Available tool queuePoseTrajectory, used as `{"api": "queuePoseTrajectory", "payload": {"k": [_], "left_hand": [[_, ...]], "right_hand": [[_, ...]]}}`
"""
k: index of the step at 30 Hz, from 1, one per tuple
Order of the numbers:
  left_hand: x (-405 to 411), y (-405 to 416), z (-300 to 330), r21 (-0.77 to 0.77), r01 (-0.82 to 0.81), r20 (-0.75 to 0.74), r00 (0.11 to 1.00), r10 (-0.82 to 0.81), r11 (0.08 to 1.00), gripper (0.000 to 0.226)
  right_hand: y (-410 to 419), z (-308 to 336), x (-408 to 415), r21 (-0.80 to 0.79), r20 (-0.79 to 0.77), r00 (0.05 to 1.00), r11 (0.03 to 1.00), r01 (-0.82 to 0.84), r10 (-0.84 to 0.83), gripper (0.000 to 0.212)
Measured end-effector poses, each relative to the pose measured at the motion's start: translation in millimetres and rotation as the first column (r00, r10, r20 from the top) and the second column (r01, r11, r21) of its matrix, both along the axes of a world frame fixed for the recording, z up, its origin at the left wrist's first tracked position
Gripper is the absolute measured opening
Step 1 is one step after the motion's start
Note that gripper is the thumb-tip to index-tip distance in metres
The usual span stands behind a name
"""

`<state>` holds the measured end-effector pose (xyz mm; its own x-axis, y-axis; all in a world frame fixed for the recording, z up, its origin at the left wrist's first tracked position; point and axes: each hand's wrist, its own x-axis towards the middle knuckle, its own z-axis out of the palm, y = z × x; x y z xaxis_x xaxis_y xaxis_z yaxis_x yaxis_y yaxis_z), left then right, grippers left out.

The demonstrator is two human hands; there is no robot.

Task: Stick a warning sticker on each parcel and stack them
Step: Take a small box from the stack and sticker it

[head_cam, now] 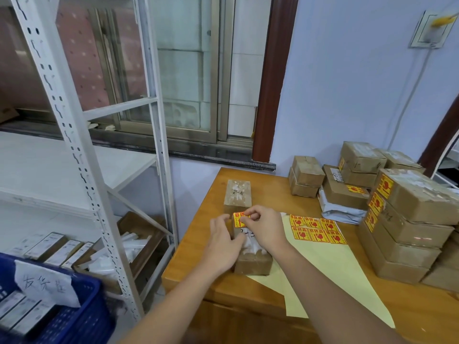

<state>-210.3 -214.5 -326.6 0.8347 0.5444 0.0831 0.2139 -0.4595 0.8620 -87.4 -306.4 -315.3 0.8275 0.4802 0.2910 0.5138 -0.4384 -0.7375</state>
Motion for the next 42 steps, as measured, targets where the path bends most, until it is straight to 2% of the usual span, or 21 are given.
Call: {"api": "queuePoseTrajectory", "payload": {"k": [3,10,18,30,35,39,42], "left_hand": [[2,-2,-7,0.047,0.036,-0.002,0.999,-0.036,0.998,0.062],[4,-4,-22,0.006,-0.002,0.046,0.999,0.002,1.0,0.056],[5,-6,-25,0.061,-0.017,0.067,0.998,0.013,0.998,0.05],[6,-5,-27,0.104,0.002,0.02,1.0,-0.004,0.995,0.051],[6,-5,-27,0.117,-0.001,0.009,1.0,-0.001,0.993,0.053],[6,-6,-27,0.115,-0.007,0.007,1.0,0.006,0.993,0.052],[7,-5,-27,0.12,-0.003,-0.003,1.0,0.004,0.993,0.053]], "right_hand": [[2,-3,0,-0.007,0.02,1.0,1.0,-0.003,0.003,0.009],[3,-9,-2,-0.01,0.116,0.993,1.0,-0.007,0.008,0.009],[4,-8,-2,0.011,0.115,0.993,1.0,-0.01,0.008,0.009],[5,-10,-2,-0.019,0.133,0.991,1.0,-0.018,0.02,0.009],[5,-10,-3,-0.082,0.183,0.983,0.997,-0.012,0.027,0.008],[4,-8,-6,-0.114,0.232,0.973,0.993,0.028,-0.001,0.011],[1,-6,-8,-0.145,0.297,0.952,0.983,0.116,-0.068,0.021]]}}
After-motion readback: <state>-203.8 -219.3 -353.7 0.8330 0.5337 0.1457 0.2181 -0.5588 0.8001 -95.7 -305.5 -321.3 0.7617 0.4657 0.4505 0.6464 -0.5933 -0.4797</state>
